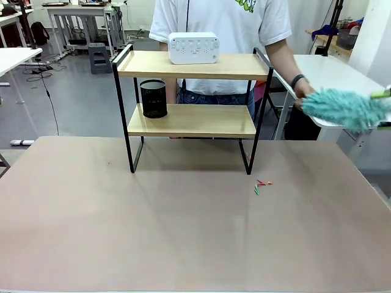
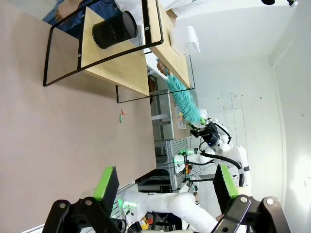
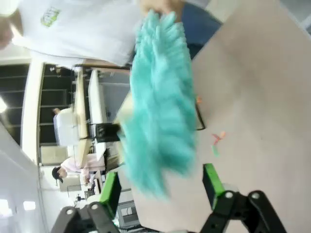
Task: Clean the shelf.
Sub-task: Hand the Duster back to the human.
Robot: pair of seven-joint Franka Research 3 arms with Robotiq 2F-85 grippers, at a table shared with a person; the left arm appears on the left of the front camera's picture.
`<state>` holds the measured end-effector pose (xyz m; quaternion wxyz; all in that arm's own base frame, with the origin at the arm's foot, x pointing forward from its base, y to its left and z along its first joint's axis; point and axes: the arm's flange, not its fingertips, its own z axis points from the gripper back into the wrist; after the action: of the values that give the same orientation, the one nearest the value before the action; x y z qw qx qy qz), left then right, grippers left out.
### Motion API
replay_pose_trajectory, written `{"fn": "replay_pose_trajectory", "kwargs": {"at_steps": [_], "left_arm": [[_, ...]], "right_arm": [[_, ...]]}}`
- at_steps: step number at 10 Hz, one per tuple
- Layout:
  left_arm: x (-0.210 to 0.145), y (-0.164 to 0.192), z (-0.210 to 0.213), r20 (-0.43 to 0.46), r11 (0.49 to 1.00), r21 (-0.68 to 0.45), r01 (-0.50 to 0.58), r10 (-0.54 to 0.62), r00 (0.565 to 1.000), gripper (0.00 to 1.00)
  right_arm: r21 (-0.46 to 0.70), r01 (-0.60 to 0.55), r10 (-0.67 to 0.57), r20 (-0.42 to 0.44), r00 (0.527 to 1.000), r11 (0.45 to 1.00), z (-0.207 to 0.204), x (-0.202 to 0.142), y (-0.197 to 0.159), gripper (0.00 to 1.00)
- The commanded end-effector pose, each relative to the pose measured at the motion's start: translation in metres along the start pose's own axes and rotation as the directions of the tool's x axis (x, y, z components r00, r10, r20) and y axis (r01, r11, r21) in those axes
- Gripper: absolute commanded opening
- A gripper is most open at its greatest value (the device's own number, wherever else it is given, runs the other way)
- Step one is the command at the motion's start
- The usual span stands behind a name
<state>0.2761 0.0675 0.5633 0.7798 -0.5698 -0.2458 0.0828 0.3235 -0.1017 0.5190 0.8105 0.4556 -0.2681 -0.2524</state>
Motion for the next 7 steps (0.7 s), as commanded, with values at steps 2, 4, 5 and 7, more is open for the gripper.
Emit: {"fn": "replay_pose_trajectory", "kwargs": {"at_steps": [2,4,5,7], "left_arm": [[-0.008,0.006,-0.030,-0.113,0.993,-0.116,-0.001,-0.012,0.993,1.00],[-0.017,0.014,-0.086,-0.224,0.985,-0.170,-0.008,-0.030,0.974,1.00],[-0.022,0.019,-0.116,-0.269,0.988,-0.150,-0.025,-0.016,0.963,1.00],[-0.013,0.040,-0.148,-0.330,0.978,-0.104,-0.179,0.136,0.934,1.00]], "right_arm": [[0.183,-0.082,0.110,-0.148,0.983,0.980,0.003,-0.050,0.056,1.00],[0.254,-0.085,0.157,-0.277,0.948,0.964,-0.042,-0.084,0.083,1.00],[0.277,-0.085,0.169,-0.293,0.941,0.957,-0.063,-0.091,0.087,1.00],[0.296,-0.088,0.199,-0.370,0.907,0.951,-0.117,-0.113,0.094,1.00]]}}
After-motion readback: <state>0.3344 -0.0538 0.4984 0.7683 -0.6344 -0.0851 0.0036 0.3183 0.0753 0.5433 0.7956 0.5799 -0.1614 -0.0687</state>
